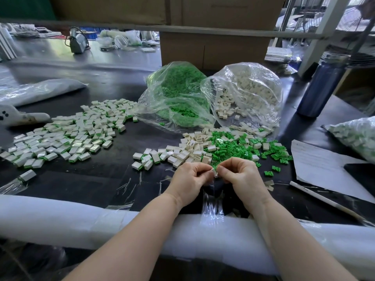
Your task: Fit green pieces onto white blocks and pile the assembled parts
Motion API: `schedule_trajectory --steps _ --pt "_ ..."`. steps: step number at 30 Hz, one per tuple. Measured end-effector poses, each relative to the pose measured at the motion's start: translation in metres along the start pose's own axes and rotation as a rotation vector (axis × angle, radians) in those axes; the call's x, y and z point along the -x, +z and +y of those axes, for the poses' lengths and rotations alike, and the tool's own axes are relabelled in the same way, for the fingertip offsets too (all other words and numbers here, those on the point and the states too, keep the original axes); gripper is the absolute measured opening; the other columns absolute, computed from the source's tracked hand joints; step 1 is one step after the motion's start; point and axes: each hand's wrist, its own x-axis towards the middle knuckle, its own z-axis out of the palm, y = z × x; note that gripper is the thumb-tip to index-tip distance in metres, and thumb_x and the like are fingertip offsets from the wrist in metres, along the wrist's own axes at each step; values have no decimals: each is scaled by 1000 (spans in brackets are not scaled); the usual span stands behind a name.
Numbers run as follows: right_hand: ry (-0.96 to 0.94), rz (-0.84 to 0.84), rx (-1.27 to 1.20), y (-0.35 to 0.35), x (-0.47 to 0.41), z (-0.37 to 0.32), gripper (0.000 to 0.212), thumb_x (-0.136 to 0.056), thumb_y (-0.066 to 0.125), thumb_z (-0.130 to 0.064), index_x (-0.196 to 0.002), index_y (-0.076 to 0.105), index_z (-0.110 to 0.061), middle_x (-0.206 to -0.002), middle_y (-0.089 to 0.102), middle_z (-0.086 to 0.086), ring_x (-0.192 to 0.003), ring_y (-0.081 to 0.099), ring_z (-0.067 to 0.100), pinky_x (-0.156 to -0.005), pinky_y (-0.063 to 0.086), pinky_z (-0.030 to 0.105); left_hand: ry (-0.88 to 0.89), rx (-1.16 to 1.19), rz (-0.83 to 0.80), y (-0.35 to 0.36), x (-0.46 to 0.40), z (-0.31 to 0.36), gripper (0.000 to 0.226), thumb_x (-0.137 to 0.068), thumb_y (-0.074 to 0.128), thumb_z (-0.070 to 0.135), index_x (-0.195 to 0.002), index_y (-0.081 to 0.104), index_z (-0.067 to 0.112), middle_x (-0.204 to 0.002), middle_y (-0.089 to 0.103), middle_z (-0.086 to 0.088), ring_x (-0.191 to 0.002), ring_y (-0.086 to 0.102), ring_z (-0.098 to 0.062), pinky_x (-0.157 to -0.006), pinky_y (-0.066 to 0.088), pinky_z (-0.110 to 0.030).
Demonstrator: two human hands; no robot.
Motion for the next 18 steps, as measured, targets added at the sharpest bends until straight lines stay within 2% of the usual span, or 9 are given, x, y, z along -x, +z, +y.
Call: schedule_trajectory --steps 2,5,12,18 --pt "7 -13 36 0 0 0 15 -82 66 -1 -70 66 -11 -54 62 -6 -50 57 1 -51 46 14 3 -32 -18 0 1 0 11 -87 62 9 -88 71 6 -71 63 0 -66 55 -8 -73 48 -23" --pt "16 -36 53 0 0 -1 16 -82 66 -1 -70 66 -10 -52 61 -7 -50 56 2 -51 45 14 1 -65 -13 0 1 0 12 -87 62 10 -91 72 5 -77 66 -4 -73 58 -11 -78 49 -26" --pt "38 -70 69 -1 -1 -1 16 -83 66 -3 -69 66 -11 -48 57 -10 -47 50 -1 -50 41 13 8 -60 -26 -1 3 1 12 -88 61 10 -90 72 4 -78 66 -4 -74 58 -12 -81 51 -33" --pt "54 -91 9 -4 0 -1 17 -81 67 -2 -67 66 -11 -49 59 -7 -48 52 1 -50 42 13 11 -51 -34 0 3 3 12 -88 61 10 -92 72 5 -84 69 -12 -77 60 -15 -82 51 -34"
